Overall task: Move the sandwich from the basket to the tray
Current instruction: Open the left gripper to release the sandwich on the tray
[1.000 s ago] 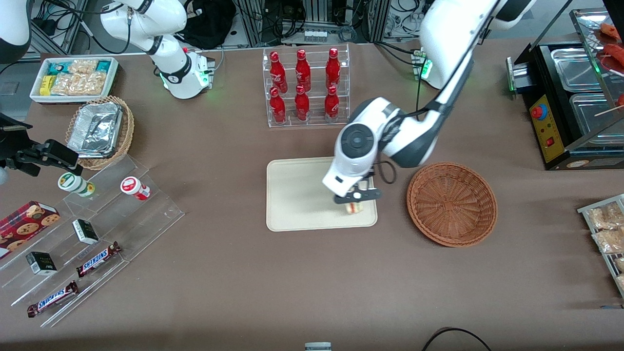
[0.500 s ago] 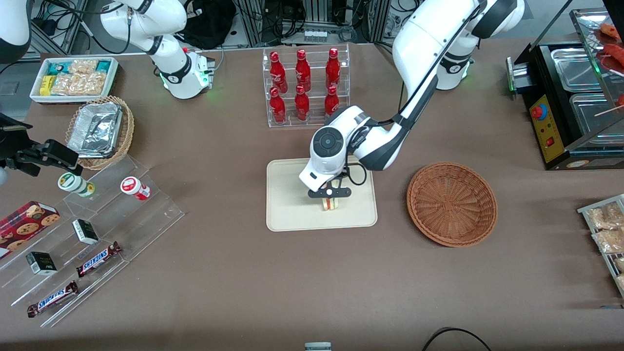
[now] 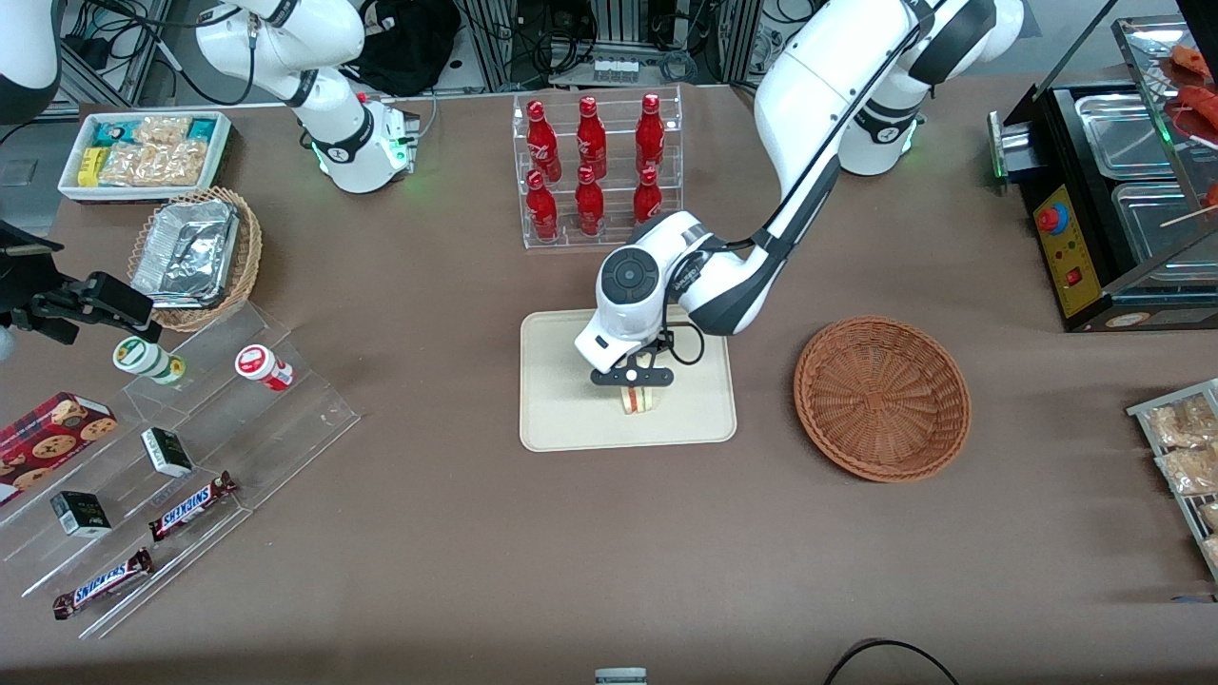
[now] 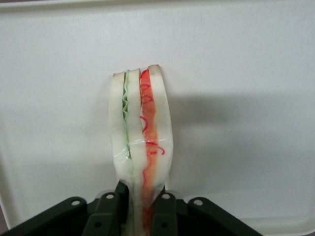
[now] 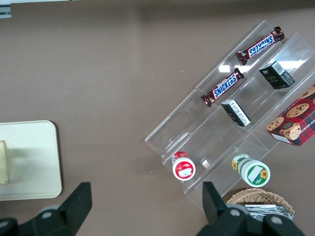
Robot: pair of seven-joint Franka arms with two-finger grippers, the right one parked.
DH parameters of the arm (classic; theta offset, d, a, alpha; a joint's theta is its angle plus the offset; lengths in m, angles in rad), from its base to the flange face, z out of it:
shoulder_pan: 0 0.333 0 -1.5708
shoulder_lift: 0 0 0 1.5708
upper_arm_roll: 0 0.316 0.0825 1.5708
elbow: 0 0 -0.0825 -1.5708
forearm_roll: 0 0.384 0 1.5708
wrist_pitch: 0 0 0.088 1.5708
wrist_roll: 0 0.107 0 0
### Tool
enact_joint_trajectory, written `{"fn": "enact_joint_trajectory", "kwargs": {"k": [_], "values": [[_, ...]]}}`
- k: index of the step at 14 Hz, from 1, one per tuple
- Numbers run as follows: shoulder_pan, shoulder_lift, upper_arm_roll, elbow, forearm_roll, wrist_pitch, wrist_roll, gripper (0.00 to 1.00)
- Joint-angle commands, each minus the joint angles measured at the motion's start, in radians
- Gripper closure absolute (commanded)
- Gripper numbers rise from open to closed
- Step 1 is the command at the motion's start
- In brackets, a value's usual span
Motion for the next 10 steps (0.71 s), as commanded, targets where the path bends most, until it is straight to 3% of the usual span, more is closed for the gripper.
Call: {"fn": "enact_joint_trajectory", "kwargs": {"k": [1,5,10], "values": [[-0.009,-0.049,0.013,-0.001,0.003,-0.027,-0.048,0.0],[0.036,-0.202,0.019,-0.001,-0.005,-0.179,-0.078,0.0],[0.201,-0.467,0.019,-0.004,-0.005,-0.462,-0.068,0.0]]}}
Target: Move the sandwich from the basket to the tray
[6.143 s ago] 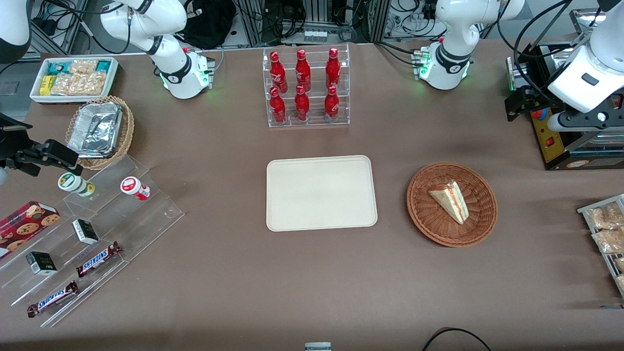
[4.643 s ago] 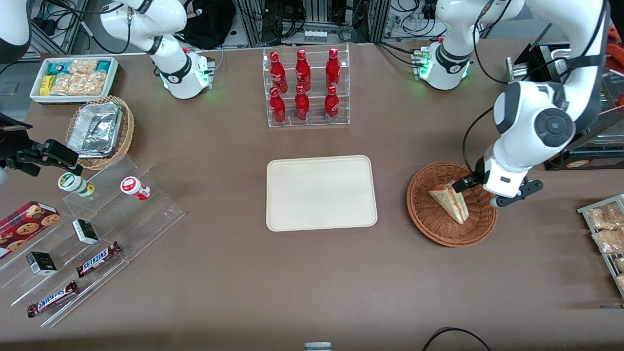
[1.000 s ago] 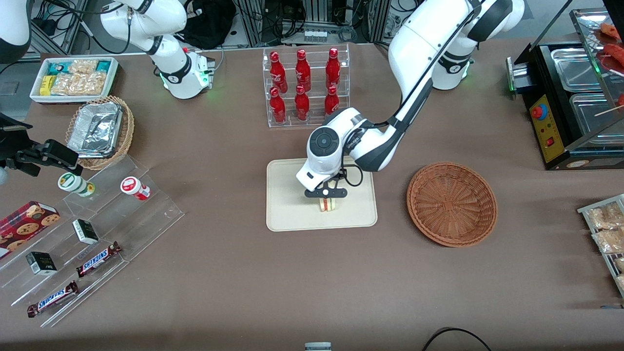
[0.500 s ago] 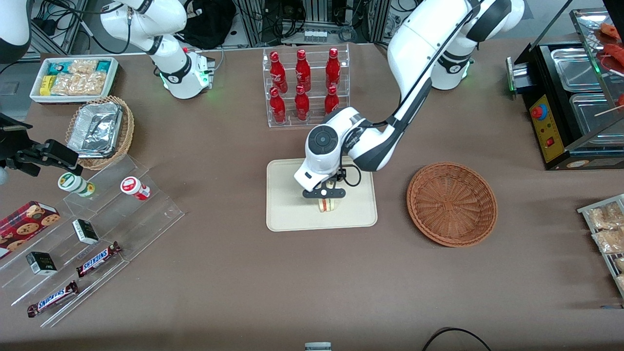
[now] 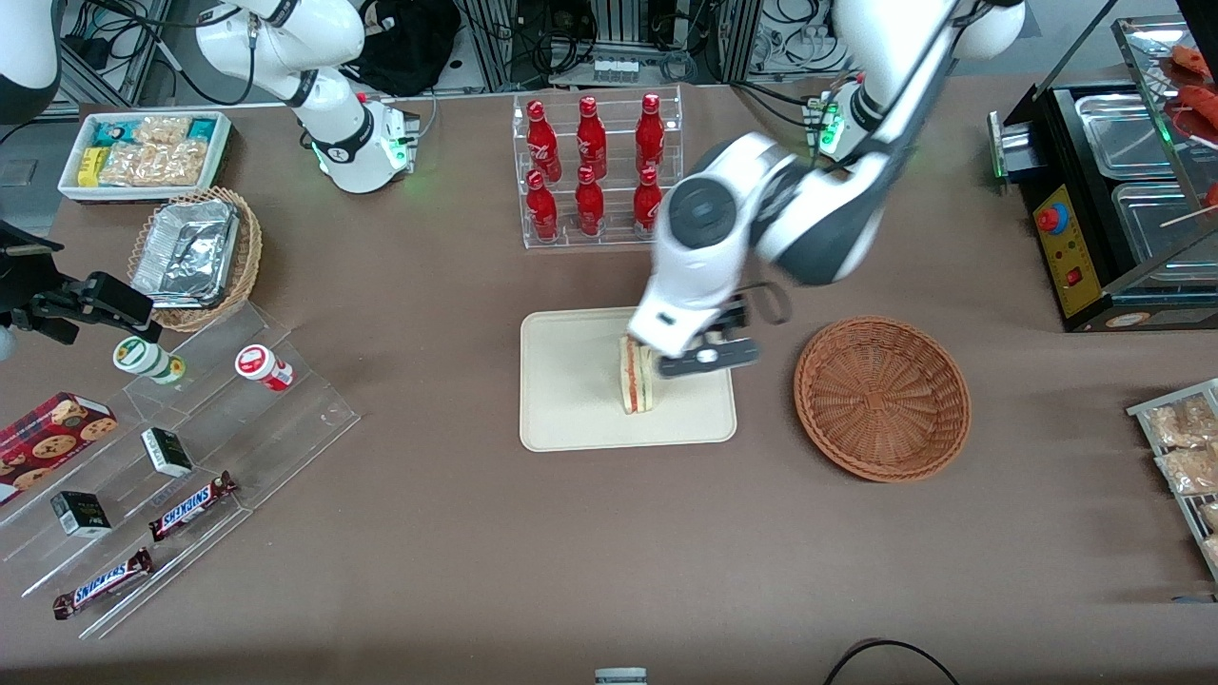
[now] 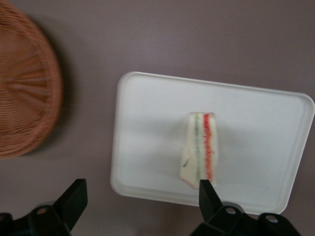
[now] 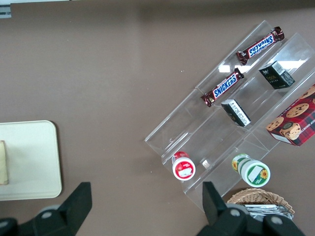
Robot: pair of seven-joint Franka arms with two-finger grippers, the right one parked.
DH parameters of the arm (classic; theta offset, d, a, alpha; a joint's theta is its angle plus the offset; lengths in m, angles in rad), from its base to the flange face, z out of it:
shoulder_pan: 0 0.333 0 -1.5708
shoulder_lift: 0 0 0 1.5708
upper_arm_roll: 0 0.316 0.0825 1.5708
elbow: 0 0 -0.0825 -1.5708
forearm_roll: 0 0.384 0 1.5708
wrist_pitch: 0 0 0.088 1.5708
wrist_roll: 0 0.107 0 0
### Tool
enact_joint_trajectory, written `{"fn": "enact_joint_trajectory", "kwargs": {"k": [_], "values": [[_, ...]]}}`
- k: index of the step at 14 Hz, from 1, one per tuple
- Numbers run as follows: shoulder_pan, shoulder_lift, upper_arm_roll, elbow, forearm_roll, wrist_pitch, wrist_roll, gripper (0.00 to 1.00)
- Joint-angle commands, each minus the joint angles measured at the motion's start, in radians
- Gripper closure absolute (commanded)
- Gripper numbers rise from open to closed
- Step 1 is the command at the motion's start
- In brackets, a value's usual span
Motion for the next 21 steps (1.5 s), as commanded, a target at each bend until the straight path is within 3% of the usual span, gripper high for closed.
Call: {"fn": "enact_joint_trajectory", "kwargs": {"k": [1,5,13,21], "values": [[0.105,-0.17,-0.006,-0.035,-0.005,-0.157,0.018,0.0],[0.255,-0.283,-0.005,-0.04,-0.007,-0.342,0.254,0.0],[0.525,-0.374,-0.003,-0.029,-0.019,-0.491,0.725,0.0],[0.573,-0.346,-0.003,-0.005,-0.056,-0.464,0.792,0.0]]}}
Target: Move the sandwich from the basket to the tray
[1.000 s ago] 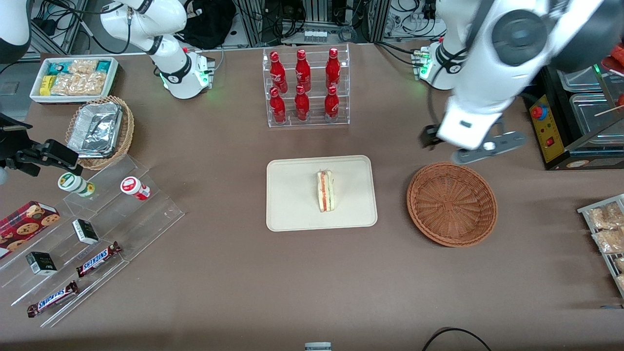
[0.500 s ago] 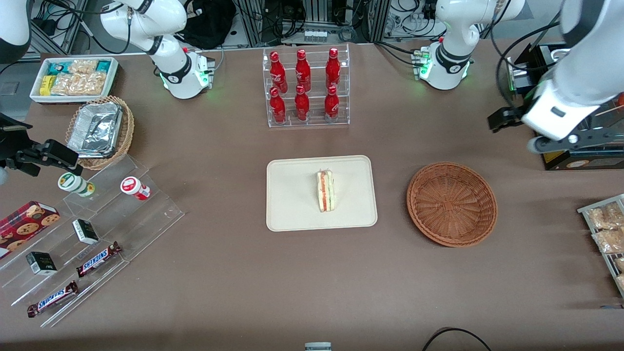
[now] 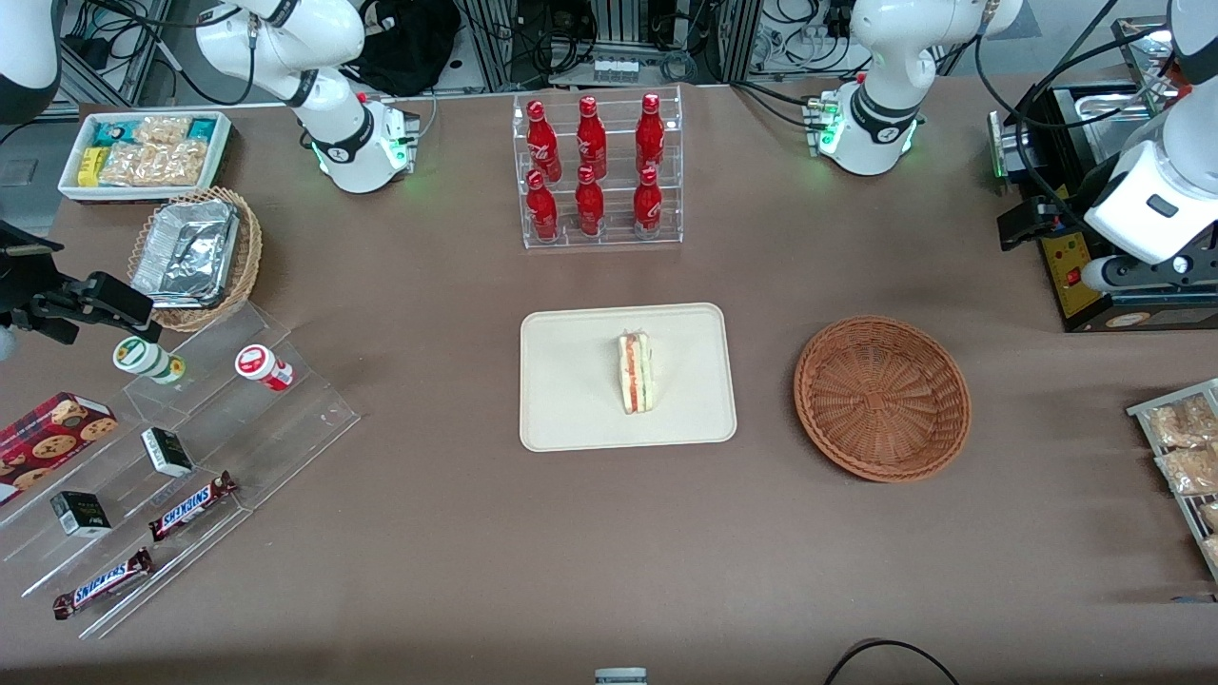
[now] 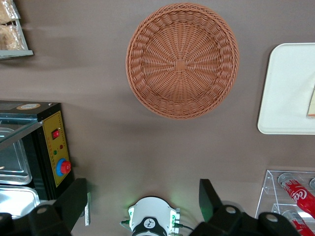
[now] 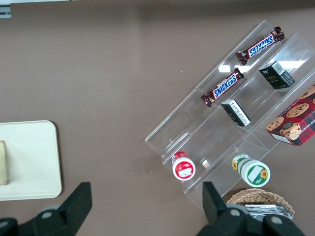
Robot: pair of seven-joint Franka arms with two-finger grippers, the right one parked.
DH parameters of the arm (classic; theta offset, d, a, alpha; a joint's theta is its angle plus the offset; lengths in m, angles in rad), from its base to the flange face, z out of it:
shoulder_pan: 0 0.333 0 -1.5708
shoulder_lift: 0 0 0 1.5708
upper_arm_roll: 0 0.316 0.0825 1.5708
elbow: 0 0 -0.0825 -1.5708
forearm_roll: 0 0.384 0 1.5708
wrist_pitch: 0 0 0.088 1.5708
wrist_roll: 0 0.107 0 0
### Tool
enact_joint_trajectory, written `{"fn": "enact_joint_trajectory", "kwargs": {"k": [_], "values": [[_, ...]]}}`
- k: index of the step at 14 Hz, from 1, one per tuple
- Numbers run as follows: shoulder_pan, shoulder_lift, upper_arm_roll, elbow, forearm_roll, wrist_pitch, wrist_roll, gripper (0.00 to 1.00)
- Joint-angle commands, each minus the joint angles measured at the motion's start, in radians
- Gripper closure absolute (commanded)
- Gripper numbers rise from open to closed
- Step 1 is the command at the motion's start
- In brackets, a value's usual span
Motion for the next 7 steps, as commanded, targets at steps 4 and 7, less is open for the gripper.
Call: {"fn": "enact_joint_trajectory", "kwargs": {"k": [4,7], "values": [[-0.004,-0.008,-0.007,-0.006,0.015,0.069,0.042,0.0],[-0.026,-0.037,0.028,-0.045,0.038,0.089,0.042,0.0]]}}
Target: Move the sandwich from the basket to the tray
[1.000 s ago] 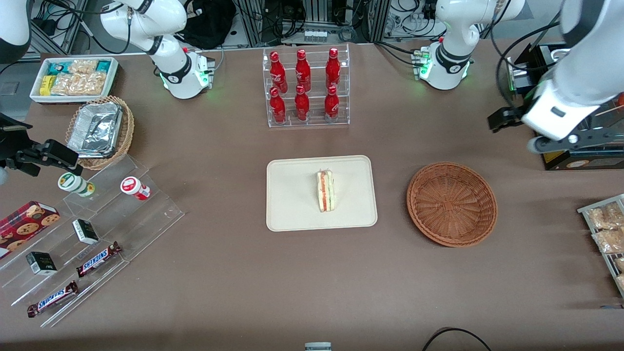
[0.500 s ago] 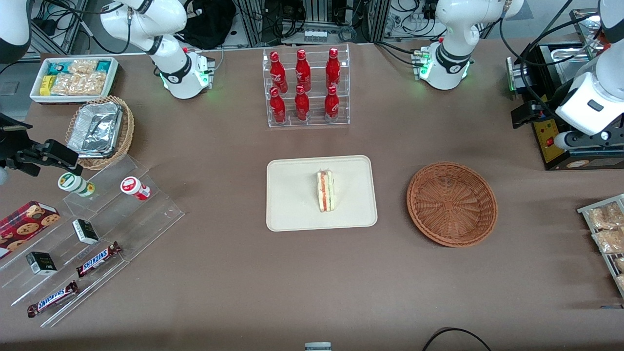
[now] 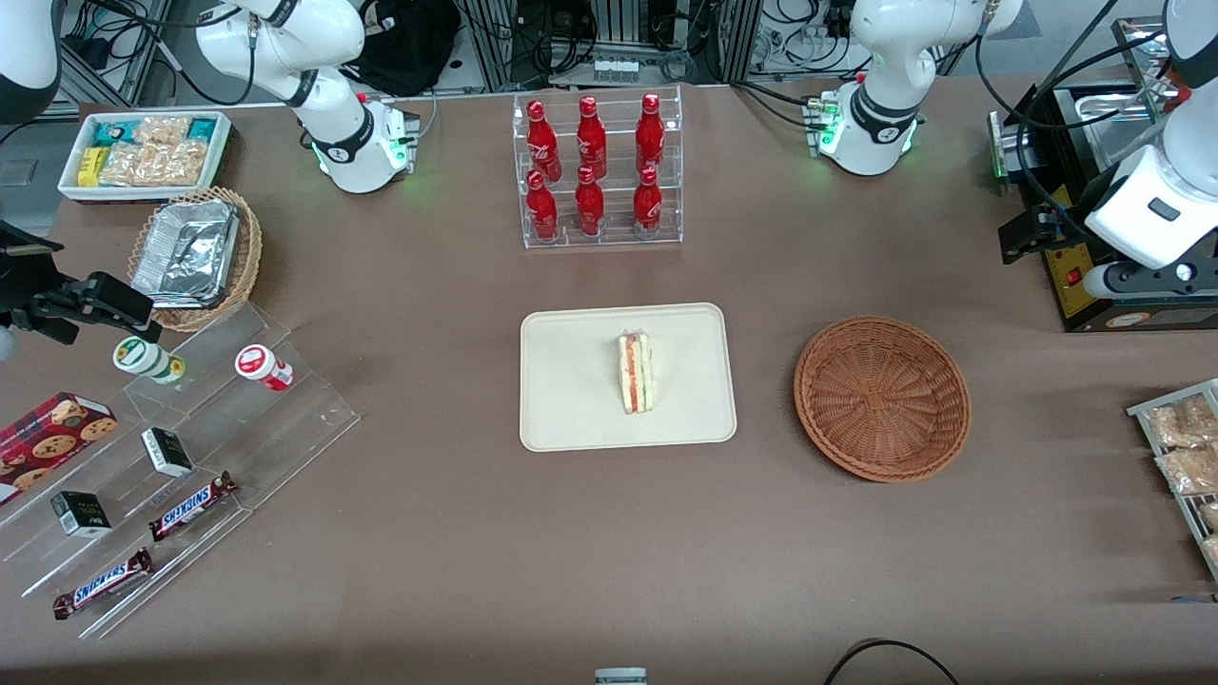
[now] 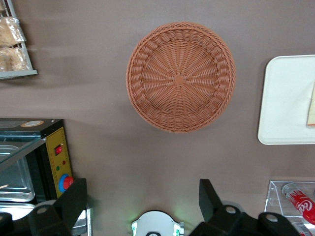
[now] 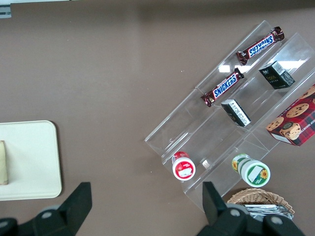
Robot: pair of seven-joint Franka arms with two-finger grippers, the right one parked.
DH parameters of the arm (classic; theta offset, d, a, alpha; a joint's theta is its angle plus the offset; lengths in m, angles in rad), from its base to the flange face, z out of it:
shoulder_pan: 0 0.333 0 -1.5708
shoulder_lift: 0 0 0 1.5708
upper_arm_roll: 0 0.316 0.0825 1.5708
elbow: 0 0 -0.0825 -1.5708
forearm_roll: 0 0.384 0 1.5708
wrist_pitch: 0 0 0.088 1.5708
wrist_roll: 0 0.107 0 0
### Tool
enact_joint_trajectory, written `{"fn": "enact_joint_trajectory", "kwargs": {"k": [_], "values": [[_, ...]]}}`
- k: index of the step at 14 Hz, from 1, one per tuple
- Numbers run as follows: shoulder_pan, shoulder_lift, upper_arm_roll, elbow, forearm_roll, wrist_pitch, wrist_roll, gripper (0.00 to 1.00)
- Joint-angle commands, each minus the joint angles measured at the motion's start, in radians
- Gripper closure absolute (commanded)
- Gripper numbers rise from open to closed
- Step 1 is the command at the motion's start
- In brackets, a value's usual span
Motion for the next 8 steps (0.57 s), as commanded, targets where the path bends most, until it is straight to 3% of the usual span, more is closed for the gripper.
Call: {"fn": "enact_joint_trajectory", "kwargs": {"k": [1,8], "values": [[-0.02,-0.04,0.027,-0.058,0.017,0.035,0.02,0.0],[-0.015,-0.066,0.045,-0.049,-0.016,0.018,0.058,0.0]]}}
